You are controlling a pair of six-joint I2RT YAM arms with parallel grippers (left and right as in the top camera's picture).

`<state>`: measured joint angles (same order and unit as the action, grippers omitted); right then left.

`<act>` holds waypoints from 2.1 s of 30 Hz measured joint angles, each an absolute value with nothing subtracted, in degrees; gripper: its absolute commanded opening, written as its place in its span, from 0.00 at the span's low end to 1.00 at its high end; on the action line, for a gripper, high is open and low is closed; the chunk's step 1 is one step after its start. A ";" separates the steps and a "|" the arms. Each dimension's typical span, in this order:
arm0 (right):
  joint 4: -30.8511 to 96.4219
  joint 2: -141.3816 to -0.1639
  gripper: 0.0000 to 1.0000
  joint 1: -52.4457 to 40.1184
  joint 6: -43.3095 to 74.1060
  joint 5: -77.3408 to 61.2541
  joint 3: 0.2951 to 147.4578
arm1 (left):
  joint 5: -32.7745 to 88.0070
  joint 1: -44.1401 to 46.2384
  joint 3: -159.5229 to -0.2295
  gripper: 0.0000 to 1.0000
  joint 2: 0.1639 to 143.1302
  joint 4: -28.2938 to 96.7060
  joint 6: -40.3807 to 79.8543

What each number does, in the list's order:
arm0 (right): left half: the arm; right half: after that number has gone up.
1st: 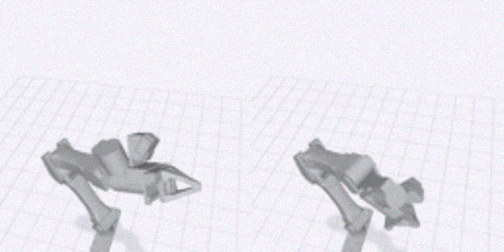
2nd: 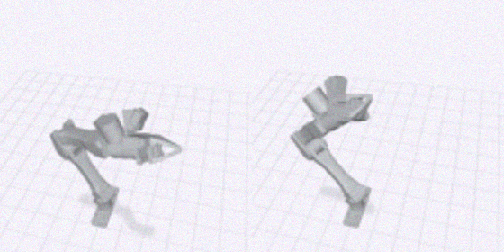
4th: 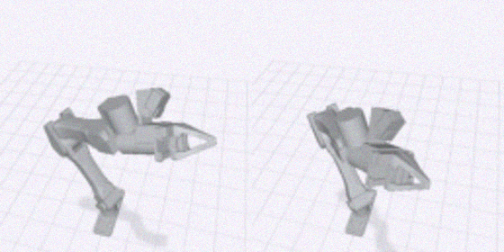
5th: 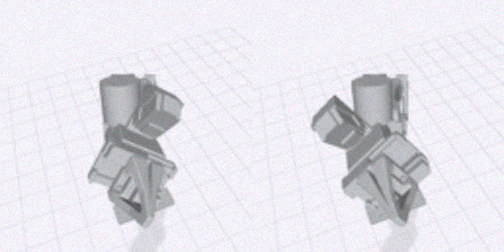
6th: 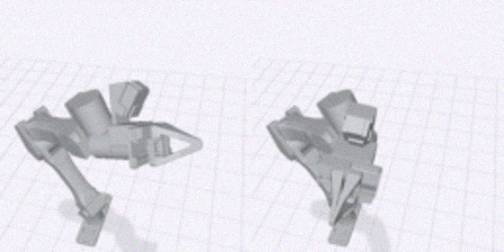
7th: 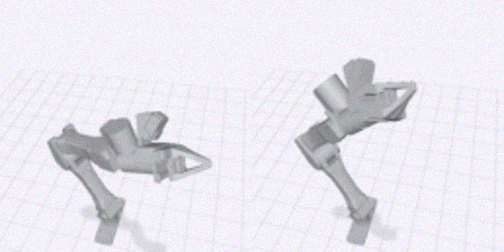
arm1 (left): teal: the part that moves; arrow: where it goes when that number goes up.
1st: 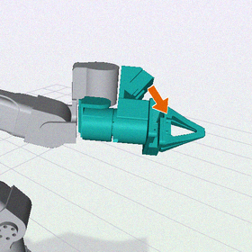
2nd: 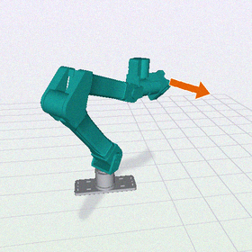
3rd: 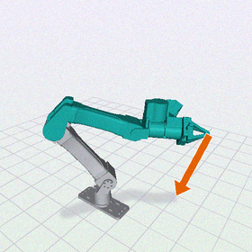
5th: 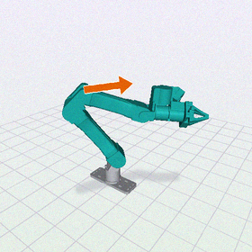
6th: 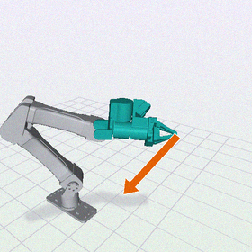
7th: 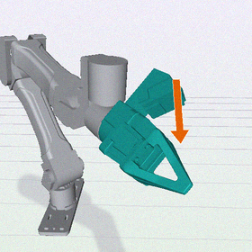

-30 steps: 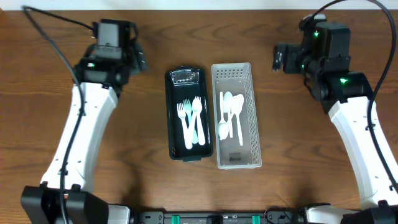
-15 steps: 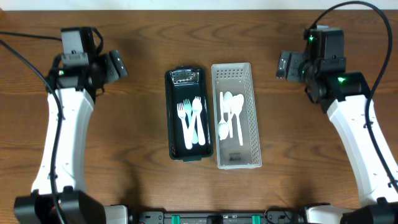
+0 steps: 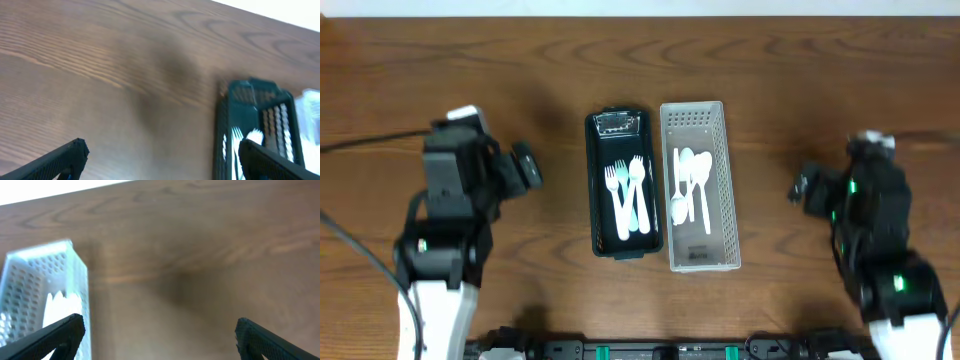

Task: Pack container

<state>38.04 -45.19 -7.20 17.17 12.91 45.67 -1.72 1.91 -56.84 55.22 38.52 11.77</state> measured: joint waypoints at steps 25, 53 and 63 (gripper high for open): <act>46.06 -22.81 0.99 -7.20 18.90 14.02 35.81 | -7.11 5.32 -46.46 0.98 22.44 44.97 13.91; 41.95 -1.15 0.99 -6.39 17.17 10.66 22.68 | -7.70 5.32 -46.46 0.98 22.44 44.99 13.91; 12.27 -0.89 0.99 -5.91 11.99 5.56 7.55 | -7.70 5.32 -46.41 0.98 22.48 44.99 13.91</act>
<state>12.27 -0.89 -5.91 11.99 5.56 7.55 -7.70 5.32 -46.41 22.48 44.99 13.91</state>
